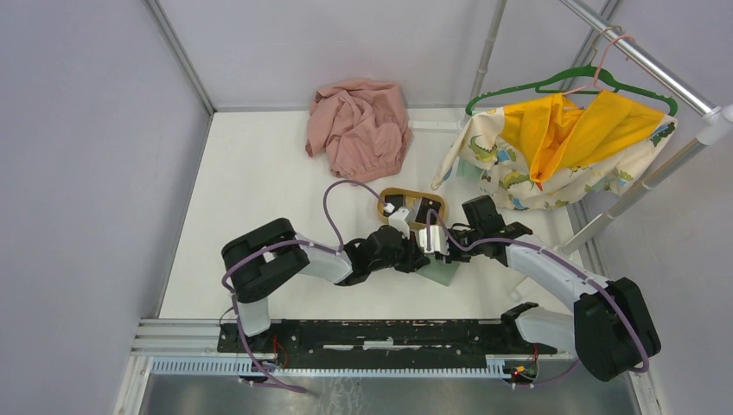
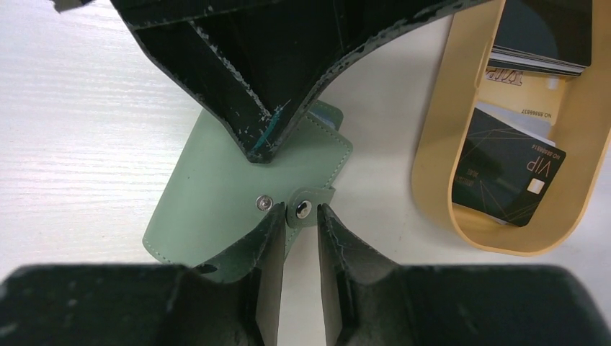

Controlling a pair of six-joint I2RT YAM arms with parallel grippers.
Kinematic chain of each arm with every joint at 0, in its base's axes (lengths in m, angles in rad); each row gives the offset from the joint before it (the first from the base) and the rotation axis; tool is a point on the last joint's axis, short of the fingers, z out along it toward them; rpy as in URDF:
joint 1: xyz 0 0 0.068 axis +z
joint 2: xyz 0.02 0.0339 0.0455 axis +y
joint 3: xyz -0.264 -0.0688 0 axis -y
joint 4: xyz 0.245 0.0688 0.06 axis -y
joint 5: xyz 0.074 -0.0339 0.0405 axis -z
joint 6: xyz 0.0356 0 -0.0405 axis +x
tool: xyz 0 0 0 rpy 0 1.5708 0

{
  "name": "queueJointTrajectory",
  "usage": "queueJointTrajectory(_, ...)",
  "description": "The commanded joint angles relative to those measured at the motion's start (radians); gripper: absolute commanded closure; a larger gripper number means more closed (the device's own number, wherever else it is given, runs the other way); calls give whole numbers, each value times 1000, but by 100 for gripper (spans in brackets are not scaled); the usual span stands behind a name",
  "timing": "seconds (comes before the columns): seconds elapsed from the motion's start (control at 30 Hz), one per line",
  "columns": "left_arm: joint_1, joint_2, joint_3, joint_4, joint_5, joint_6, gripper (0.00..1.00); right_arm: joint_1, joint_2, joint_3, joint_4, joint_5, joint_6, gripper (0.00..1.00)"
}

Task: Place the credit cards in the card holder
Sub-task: Close the card holder at the center of the board.

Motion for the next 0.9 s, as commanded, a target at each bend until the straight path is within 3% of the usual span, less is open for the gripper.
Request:
queueJointTrajectory(0.0, -2, 32, 22, -2, -30, 14, 98, 11, -17, 0, 31, -5, 16, 73)
queueJointTrajectory(0.13, -1, 29, 21, -3, -32, 14, 98, 13, -13, 3, 25, -5, 14, 81)
queueJointTrajectory(0.27, -1, 32, 23, -5, -33, 14, 98, 13, -1, 19, -12, -2, 3, 99)
queueJointTrajectory(0.87, 1, 54, 44, -46, -66, 1, 98, -48, -22, 39, -85, -47, 79, 100)
